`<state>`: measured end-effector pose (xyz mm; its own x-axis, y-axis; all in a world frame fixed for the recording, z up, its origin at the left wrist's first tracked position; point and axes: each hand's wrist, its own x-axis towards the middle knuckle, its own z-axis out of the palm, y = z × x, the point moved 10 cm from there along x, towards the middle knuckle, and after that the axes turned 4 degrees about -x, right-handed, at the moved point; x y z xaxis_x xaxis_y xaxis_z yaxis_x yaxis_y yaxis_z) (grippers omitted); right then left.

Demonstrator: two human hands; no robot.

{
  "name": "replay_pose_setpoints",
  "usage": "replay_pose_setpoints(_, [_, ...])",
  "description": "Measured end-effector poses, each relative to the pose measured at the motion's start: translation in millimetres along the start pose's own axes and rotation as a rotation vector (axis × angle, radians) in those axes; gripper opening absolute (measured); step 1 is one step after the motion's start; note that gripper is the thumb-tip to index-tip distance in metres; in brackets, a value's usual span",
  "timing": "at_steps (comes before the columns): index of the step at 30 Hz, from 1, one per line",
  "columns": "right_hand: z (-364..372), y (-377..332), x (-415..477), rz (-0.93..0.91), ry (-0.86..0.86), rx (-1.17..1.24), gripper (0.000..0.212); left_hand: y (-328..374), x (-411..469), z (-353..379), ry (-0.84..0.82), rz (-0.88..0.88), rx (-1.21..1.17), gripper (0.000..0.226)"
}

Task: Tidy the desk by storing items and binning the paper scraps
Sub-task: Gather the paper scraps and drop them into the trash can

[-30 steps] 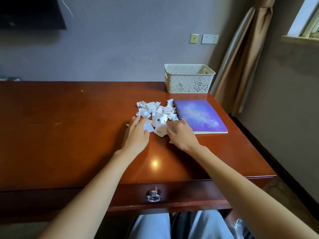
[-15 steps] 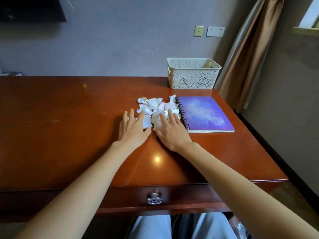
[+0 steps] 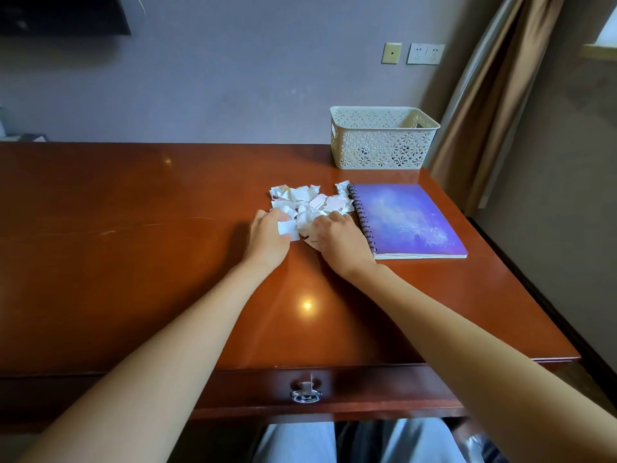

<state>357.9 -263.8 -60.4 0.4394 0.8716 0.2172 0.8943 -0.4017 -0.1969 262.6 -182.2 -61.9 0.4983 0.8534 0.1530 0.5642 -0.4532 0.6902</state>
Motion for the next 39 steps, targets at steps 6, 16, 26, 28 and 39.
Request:
replay_pose_setpoints(6, [-13,23,9,0.187,0.144,0.354,0.040,-2,4,-15,0.116,-0.073,-0.162,0.032])
replay_pose_setpoints(16, [-42,51,6,0.372,0.269,0.709,0.034,7,-2,-31,0.142,-0.113,-0.412,0.028])
replay_pose_setpoints(26, [-27,72,-20,0.506,0.208,0.879,0.016,19,-36,0,-0.153,-0.198,-0.475,0.038])
replay_pose_setpoints(28, [-32,75,-24,0.500,0.227,0.877,0.022,27,-41,5,-0.210,-0.168,-0.428,0.037])
replay_pose_setpoints(39, [-58,91,-51,0.433,0.325,0.571,0.036,58,-57,40,-0.370,-0.058,-0.070,0.023])
